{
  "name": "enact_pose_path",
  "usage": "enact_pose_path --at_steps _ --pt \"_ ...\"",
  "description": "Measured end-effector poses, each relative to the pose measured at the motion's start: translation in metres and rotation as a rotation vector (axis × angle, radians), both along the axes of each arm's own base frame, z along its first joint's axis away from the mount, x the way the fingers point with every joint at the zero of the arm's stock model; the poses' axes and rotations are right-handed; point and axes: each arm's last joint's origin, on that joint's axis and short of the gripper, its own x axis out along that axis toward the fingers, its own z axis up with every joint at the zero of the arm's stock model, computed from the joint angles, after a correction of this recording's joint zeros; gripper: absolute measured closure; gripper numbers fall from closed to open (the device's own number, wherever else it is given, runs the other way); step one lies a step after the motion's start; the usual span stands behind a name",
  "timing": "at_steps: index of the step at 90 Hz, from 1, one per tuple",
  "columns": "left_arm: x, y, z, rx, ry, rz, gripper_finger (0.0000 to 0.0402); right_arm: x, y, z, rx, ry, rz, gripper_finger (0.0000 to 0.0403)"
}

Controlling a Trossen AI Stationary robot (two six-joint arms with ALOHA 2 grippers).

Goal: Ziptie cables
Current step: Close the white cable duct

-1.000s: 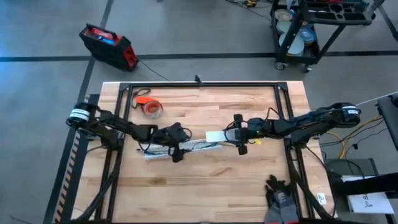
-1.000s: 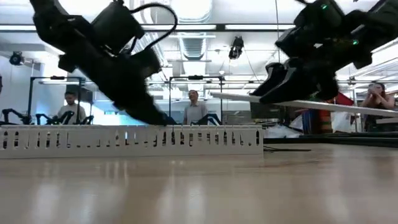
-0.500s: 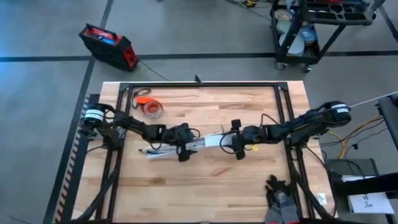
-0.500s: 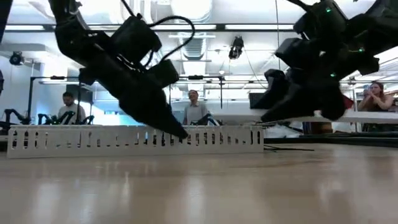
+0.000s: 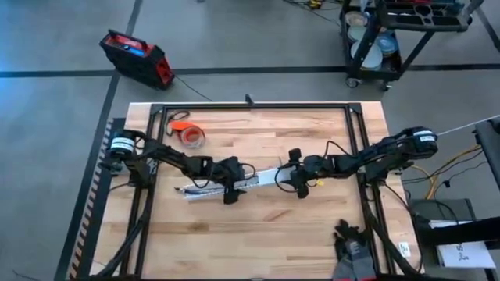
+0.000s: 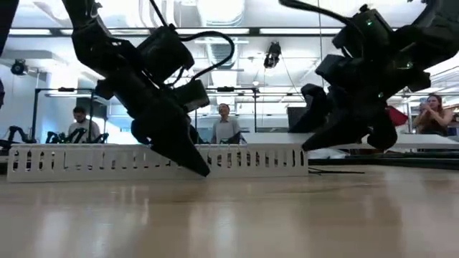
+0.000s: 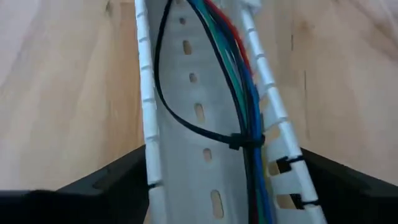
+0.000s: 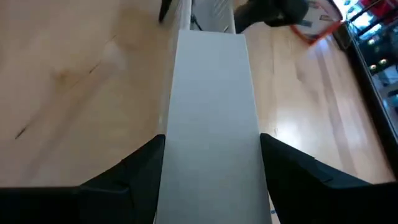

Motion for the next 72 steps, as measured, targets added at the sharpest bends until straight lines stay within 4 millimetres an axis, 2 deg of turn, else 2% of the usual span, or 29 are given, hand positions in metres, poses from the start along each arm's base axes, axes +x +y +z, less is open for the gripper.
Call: enact_pose_path --at_steps 19,37,72 --pt "0.001 -0.001 -0.002 0.015 0.001 -0.007 0.0095 0.001 -0.001 -0.002 -0.040 0.012 -0.012 0.0187" --pt "0.000 -0.007 -0.002 0.083 0.000 -0.050 0.0095 0.004 -0.006 -0.008 -0.010 0.036 -0.040 0.0188" --pt "-0.003 -0.012 -0.004 0.203 0.039 -0.149 0.0095 0.019 -0.005 0.007 -0.021 0.154 -0.001 0.0190"
